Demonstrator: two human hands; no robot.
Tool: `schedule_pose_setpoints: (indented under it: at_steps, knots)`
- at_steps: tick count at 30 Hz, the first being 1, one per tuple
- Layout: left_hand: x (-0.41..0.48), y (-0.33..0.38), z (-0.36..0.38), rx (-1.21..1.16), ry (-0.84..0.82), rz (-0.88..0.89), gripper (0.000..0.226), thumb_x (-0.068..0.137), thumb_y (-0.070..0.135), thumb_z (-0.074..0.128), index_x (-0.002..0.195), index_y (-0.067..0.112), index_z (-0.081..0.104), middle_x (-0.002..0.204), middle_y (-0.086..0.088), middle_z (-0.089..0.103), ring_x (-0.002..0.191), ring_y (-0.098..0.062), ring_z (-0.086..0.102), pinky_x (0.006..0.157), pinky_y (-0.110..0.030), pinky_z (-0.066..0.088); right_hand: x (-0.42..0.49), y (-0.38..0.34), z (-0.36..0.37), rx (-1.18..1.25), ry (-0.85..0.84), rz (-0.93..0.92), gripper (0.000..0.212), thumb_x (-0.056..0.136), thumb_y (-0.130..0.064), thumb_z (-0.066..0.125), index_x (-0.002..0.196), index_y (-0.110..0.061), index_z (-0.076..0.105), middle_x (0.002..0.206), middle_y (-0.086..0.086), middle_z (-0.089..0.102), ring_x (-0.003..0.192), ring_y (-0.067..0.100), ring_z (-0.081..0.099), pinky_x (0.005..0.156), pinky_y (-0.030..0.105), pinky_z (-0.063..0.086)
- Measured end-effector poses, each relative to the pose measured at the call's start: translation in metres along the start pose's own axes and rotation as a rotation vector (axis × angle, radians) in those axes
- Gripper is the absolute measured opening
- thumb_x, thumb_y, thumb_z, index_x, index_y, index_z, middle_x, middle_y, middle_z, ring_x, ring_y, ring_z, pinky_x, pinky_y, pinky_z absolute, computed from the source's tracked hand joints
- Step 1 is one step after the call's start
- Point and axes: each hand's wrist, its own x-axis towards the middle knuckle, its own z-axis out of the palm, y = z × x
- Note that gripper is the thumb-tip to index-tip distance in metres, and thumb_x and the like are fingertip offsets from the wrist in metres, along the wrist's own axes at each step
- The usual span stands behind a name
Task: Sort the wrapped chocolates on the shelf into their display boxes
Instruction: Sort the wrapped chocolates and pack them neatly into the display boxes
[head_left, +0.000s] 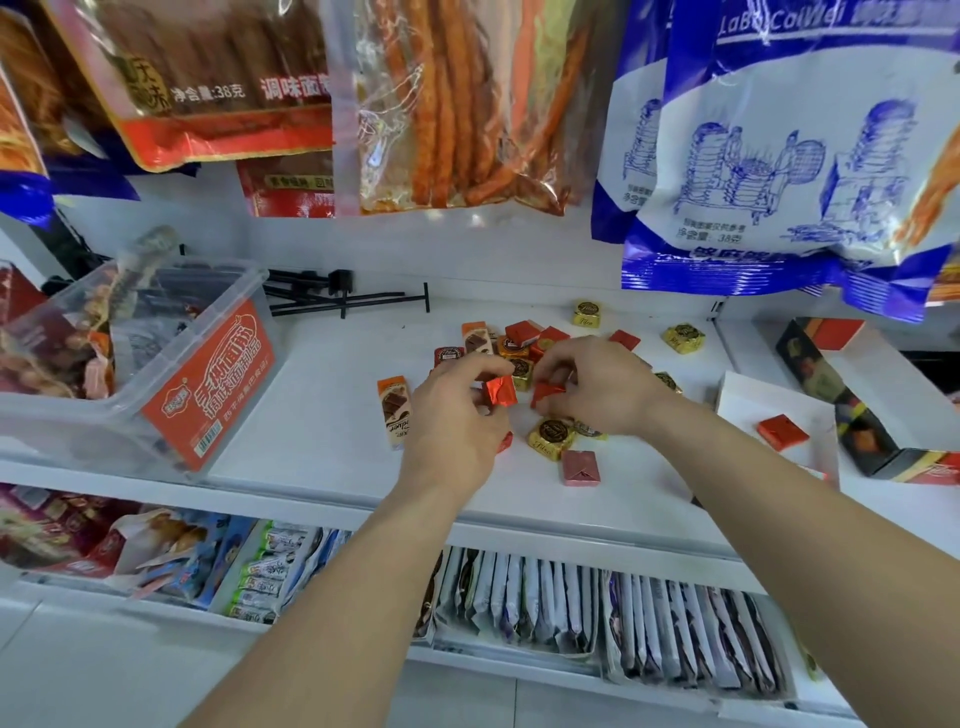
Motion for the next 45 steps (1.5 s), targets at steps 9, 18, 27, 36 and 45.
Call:
schedule_pose_setpoints:
  at_steps: [9, 18, 27, 36, 45]
  knots:
    - [-0.001, 0.01, -0.006, -0.07, 0.055, 0.011, 0.025, 0.09, 0.012, 0.069, 0.102, 0.034, 0.072, 0.094, 0.023, 0.068, 0.09, 0.0, 0.062, 0.085, -0.024, 0.052, -0.035, -0.008, -0.009, 0.472, 0.183, -0.094, 0.018, 0.083, -0.015, 0.077, 0.096, -0.028, 0.072, 0.093, -0.012, 0.073, 0.087, -0.001, 0.068, 0.077, 0.016, 0.054]
    - [-0.003, 0.015, -0.012, -0.228, -0.017, -0.014, 0.024, 0.092, 0.019, 0.066, 0.109, 0.035, 0.069, 0.097, 0.017, 0.072, 0.084, 0.003, 0.064, 0.073, -0.011, 0.049, -0.023, -0.024, -0.003, 0.563, 0.185, -0.098, 0.018, 0.079, -0.014, 0.081, 0.092, -0.023, 0.073, 0.088, -0.005, 0.074, 0.083, 0.008, 0.071, 0.081, 0.029, 0.059]
    - [0.005, -0.012, -0.023, -0.002, 0.148, -0.037, 0.022, 0.091, 0.018, 0.065, 0.106, 0.033, 0.068, 0.097, 0.013, 0.071, 0.088, -0.01, 0.066, 0.085, -0.035, 0.055, 0.035, 0.001, 0.006, -0.087, 0.318, -0.101, 0.038, 0.097, -0.032, 0.054, 0.135, -0.029, 0.057, 0.137, -0.006, 0.058, 0.124, 0.02, 0.052, 0.102, 0.035, 0.044]
    - [0.005, -0.019, -0.026, 0.12, 0.134, -0.01, 0.028, 0.089, 0.021, 0.066, 0.114, 0.032, 0.067, 0.107, 0.009, 0.07, 0.095, -0.016, 0.065, 0.086, -0.039, 0.055, 0.025, 0.009, 0.01, -0.17, 0.122, -0.165, 0.032, 0.093, -0.034, 0.062, 0.124, -0.028, 0.065, 0.122, -0.004, 0.065, 0.105, 0.018, 0.06, 0.085, 0.031, 0.05]
    - [0.003, -0.025, -0.034, 0.236, 0.191, -0.03, 0.022, 0.092, 0.024, 0.062, 0.114, 0.029, 0.065, 0.101, 0.005, 0.07, 0.092, -0.019, 0.063, 0.08, -0.038, 0.054, 0.012, -0.032, 0.021, -0.068, 0.048, -0.264, 0.03, 0.1, -0.032, 0.052, 0.128, -0.025, 0.058, 0.137, -0.005, 0.055, 0.125, 0.016, 0.05, 0.103, 0.035, 0.041]
